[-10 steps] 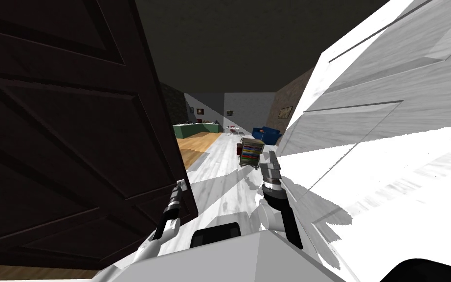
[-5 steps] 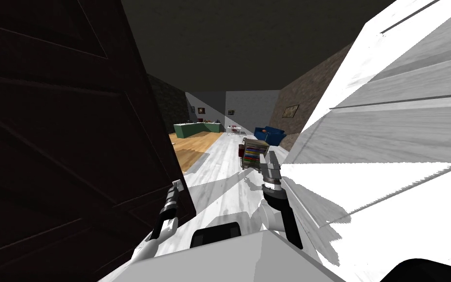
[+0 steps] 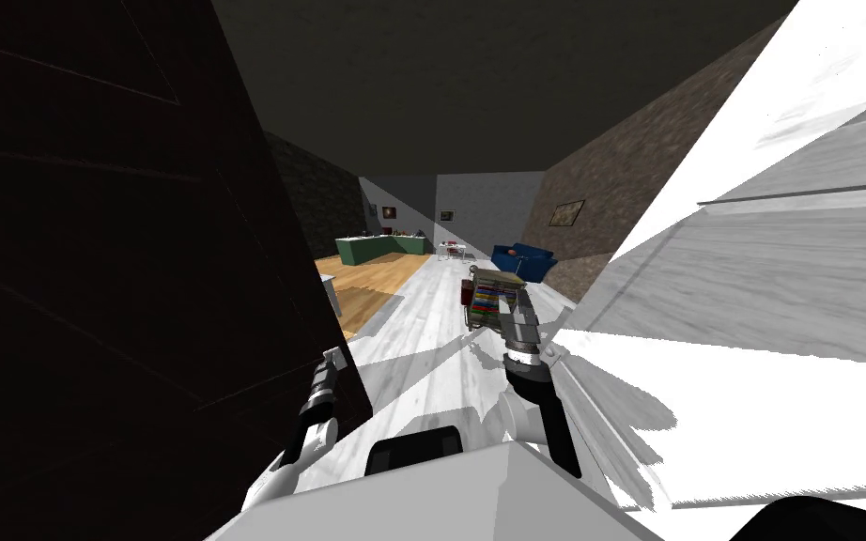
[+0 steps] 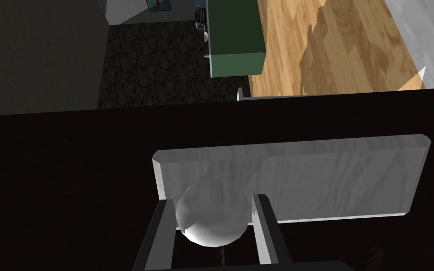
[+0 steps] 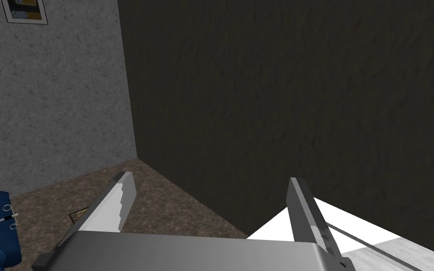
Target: Push the door open
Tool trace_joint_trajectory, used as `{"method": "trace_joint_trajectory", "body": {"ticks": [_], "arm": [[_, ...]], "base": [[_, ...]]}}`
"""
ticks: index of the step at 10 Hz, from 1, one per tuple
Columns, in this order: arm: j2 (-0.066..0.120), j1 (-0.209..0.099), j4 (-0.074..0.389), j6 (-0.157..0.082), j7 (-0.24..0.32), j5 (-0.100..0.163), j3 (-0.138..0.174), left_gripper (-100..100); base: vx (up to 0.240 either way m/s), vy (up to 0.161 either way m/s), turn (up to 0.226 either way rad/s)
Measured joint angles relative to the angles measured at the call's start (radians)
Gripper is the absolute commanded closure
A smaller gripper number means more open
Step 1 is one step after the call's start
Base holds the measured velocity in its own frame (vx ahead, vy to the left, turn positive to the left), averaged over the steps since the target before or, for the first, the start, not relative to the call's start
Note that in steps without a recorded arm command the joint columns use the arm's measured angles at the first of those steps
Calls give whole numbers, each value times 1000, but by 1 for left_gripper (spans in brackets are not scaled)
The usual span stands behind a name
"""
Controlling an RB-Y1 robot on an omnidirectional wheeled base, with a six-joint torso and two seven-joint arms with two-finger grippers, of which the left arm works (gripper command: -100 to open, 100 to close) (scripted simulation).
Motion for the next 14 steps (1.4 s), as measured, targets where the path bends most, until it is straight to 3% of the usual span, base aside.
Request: {"method": "trace_joint_trajectory", "body": {"ticks": [2,4,5,6,10,14], "arm": [[10,-20,49,-23,10,6,9,100],[10,-13,46,-24,7,14,17,100],[14,-26,79,-36,11,19,21,100],[12,-7,45,-26,1,27,30,100],[20,-5,44,-24,-22,60,66,100],[41,-24,101,-52,-27,98,107,100]], "base": [[122,-25,29],[169,-3,39],[157,-4,30],[182,9,48],[210,-6,43],[218,3,53]]}}
